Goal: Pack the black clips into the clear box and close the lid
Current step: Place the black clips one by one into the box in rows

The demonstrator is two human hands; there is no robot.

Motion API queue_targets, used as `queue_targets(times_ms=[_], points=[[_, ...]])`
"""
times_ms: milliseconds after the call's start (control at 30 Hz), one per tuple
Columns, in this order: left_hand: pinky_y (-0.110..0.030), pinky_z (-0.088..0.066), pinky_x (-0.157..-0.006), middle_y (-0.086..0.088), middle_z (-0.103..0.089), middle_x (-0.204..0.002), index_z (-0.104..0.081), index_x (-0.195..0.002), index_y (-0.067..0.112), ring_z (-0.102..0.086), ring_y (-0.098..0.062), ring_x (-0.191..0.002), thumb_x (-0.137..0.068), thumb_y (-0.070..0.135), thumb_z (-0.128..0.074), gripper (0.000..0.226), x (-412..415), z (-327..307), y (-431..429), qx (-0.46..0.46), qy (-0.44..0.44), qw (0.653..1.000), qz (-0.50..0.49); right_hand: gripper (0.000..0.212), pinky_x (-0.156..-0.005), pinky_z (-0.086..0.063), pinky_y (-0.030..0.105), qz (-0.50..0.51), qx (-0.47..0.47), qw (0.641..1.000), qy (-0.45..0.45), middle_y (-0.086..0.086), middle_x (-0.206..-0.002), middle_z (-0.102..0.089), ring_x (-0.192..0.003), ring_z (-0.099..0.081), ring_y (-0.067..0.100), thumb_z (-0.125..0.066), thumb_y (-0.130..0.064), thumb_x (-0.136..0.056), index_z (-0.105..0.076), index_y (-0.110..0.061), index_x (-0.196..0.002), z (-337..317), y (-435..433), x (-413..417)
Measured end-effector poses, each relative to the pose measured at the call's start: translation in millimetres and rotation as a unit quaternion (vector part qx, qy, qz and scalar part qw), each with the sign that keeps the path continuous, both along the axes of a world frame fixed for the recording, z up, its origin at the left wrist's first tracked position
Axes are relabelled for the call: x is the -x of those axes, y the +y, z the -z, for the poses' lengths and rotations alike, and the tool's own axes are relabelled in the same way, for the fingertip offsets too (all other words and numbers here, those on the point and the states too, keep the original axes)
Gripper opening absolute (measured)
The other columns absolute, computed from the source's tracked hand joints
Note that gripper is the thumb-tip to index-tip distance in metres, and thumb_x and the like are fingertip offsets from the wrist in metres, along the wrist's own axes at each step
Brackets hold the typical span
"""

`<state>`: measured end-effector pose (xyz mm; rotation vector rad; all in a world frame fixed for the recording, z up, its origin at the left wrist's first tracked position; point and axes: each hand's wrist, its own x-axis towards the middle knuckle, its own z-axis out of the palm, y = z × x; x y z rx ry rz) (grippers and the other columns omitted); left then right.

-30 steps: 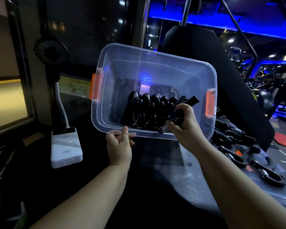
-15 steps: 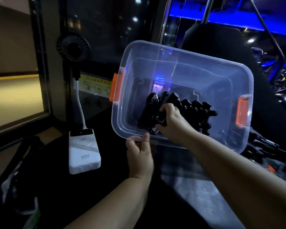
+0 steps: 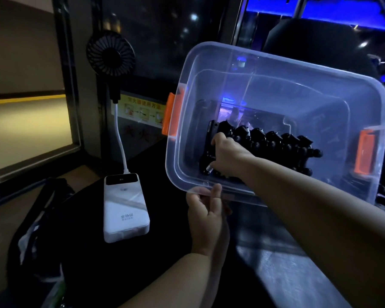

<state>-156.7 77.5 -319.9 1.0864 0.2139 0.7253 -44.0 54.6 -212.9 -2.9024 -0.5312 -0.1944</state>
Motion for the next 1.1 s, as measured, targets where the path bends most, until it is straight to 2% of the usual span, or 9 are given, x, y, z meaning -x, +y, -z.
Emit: queue_targets(times_ms=[133,267,467,600,667,733,833,967,1100], points=[[-0.025,-0.045,-0.055,0.001,-0.059,-0.056,-0.045,-0.088,0.013,-0.054,-0.011,-0.049,-0.077,0.045,-0.056,0.035,4.6,-4.6,-2.2,0.010,-0.022,1.000,0.020,0.037,-0.073,-0.050,0.034,0.002,0.060,0.998,-0.031,0.013,-0.103,-0.063,-0.093,-0.062,0.030,-0.063,-0.013,-0.087,-0.045,-0.008,-0.118,-0.2,7.5,-8.6],[-0.040,-0.050,-0.063,-0.002,-0.063,-0.066,-0.046,-0.085,0.022,-0.058,-0.020,-0.057,-0.072,0.065,-0.064,0.049,1.0,0.5,-1.4,-0.015,0.001,1.000,-0.003,0.037,-0.069,-0.049,0.036,-0.004,0.062,0.997,-0.055,0.009,-0.088,-0.059,-0.091,-0.062,0.033,-0.066,-0.020,-0.087,-0.044,-0.011,-0.115,6.8,9.8,-11.9],[-0.044,-0.052,-0.067,-0.015,-0.065,-0.074,-0.047,-0.080,0.034,-0.061,-0.028,-0.063,-0.054,0.089,-0.053,0.060,-3.7,7.4,-0.8,-0.042,0.011,0.999,-0.019,0.046,-0.068,-0.043,0.034,-0.005,0.173,0.976,-0.133,0.009,-0.114,-0.057,-0.101,-0.060,0.032,-0.067,-0.042,-0.084,-0.051,-0.016,-0.118,6.2,8.7,-14.4],[-0.050,-0.053,-0.072,-0.013,-0.065,-0.076,-0.047,-0.082,0.032,-0.063,-0.031,-0.068,-0.066,0.078,-0.056,0.050,-2.5,5.4,-0.6,-0.040,0.006,0.999,-0.015,0.051,-0.078,-0.044,0.036,-0.006,0.212,0.954,-0.210,0.009,-0.122,-0.042,-0.109,-0.049,0.028,-0.067,-0.053,-0.079,-0.058,-0.023,-0.119,4.9,6.4,-11.4],[-0.050,-0.052,-0.072,-0.015,-0.065,-0.076,-0.047,-0.083,0.030,-0.062,-0.030,-0.068,-0.063,0.082,-0.056,0.056,-2.6,5.9,-1.3,-0.039,-0.002,0.999,-0.014,0.054,-0.094,-0.036,0.040,-0.053,0.249,0.936,-0.243,0.007,-0.131,-0.037,-0.121,-0.037,0.027,-0.064,-0.059,-0.077,-0.057,-0.030,-0.122,1.7,4.3,-11.9],[-0.047,-0.051,-0.071,-0.016,-0.064,-0.076,-0.047,-0.081,0.033,-0.060,-0.027,-0.066,-0.055,0.088,-0.053,0.061,-2.9,5.9,-1.2,-0.032,-0.006,0.999,-0.011,0.052,-0.110,-0.016,0.049,-0.116,0.310,0.915,-0.231,0.004,-0.147,-0.027,-0.138,-0.018,0.026,-0.054,-0.055,-0.086,-0.047,-0.037,-0.134,2.1,3.8,-14.5],[-0.047,-0.051,-0.073,-0.015,-0.065,-0.077,-0.047,-0.080,0.035,-0.060,-0.026,-0.068,-0.058,0.083,-0.057,0.054,-2.0,4.7,-0.7,-0.027,0.002,1.000,0.001,0.047,-0.110,0.014,0.061,-0.144,0.389,0.898,-0.150,-0.005,-0.159,-0.016,-0.148,0.003,0.019,-0.037,-0.037,-0.098,-0.033,-0.040,-0.145,7.7,4.6,-17.8],[-0.045,-0.051,-0.073,-0.012,-0.066,-0.079,-0.048,-0.079,0.039,-0.061,-0.024,-0.069,-0.062,0.075,-0.057,0.041,-2.5,7.3,1.2,-0.037,0.005,0.999,0.005,0.044,-0.106,0.019,0.063,-0.134,0.437,0.881,-0.123,-0.007,-0.160,-0.015,-0.148,0.003,0.018,-0.033,-0.034,-0.099,-0.038,-0.038,-0.143,6.6,8.5,-17.4],[-0.035,-0.047,-0.066,-0.009,-0.063,-0.074,-0.049,-0.076,0.042,-0.058,-0.020,-0.065,-0.069,0.070,-0.059,0.030,0.6,3.6,2.0,-0.032,0.007,0.999,0.012,0.049,-0.111,0.017,0.061,-0.144,0.414,0.887,-0.145,-0.005,-0.159,-0.019,-0.148,-0.003,0.019,-0.028,-0.034,-0.100,-0.026,-0.035,-0.148,6.7,8.1,-18.7]])
